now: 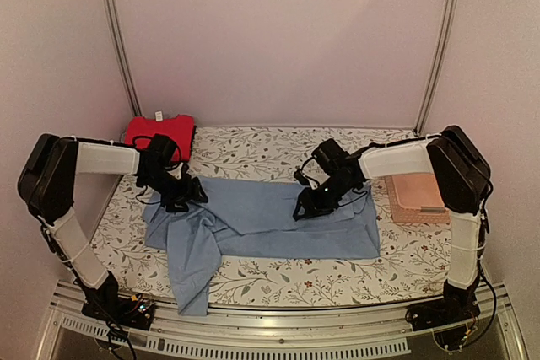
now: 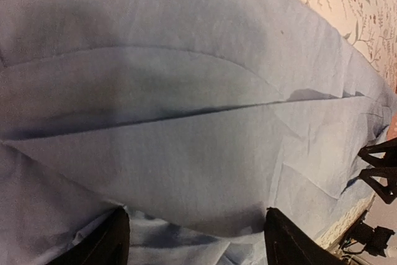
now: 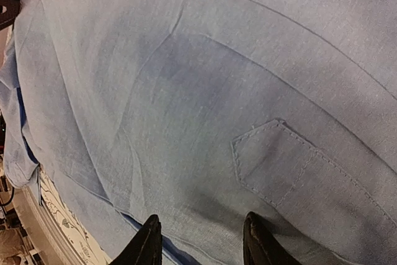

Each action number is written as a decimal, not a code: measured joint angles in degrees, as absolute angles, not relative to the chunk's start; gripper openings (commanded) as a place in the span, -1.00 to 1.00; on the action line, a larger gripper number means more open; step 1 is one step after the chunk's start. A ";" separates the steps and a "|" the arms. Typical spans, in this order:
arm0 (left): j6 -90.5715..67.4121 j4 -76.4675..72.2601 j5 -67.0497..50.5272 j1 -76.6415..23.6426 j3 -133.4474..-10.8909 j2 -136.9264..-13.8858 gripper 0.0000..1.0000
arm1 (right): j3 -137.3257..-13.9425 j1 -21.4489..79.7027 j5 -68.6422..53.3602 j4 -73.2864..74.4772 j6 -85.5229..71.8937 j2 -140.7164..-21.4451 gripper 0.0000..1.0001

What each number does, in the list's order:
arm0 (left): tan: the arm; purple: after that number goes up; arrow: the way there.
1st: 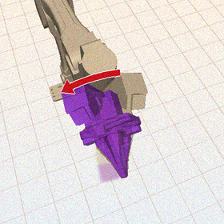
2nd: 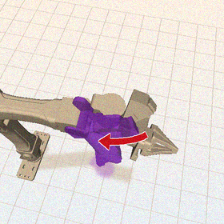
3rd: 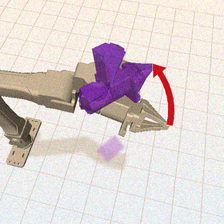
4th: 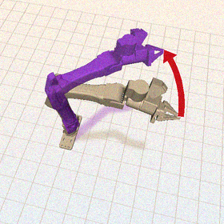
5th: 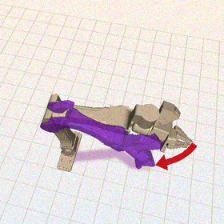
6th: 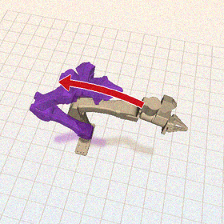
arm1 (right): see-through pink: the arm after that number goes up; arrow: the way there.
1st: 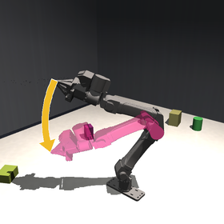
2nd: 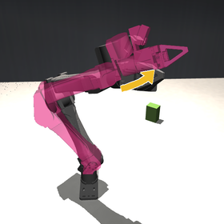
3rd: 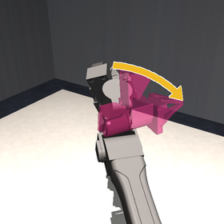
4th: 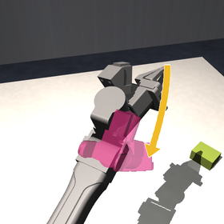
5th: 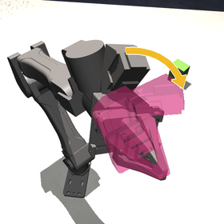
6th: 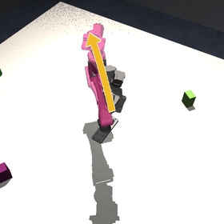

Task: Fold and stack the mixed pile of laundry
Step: Adjust the rectangle-folded shirt at the center of the board.

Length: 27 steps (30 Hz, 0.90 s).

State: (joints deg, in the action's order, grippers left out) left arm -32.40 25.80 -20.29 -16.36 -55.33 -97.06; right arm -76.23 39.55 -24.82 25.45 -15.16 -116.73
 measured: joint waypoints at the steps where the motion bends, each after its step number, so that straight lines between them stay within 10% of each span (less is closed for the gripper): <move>1: -32.40 25.50 -20.47 -15.73 -56.34 -98.96 0.48 | -77.32 38.74 -24.80 25.30 -15.09 -117.60 -0.12; 13: -32.23 26.57 -17.23 -11.55 -58.39 -87.48 0.66 | -81.56 39.18 -26.06 26.02 -14.66 -115.68 -0.11; 27: -35.27 31.40 -16.49 -9.21 -50.28 -72.64 0.68 | -89.01 66.13 -32.53 20.16 -20.47 -117.12 -0.24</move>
State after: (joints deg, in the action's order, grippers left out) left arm -35.27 31.40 -16.49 -9.21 -50.28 -72.64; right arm -89.01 66.13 -32.53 20.16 -20.47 -117.12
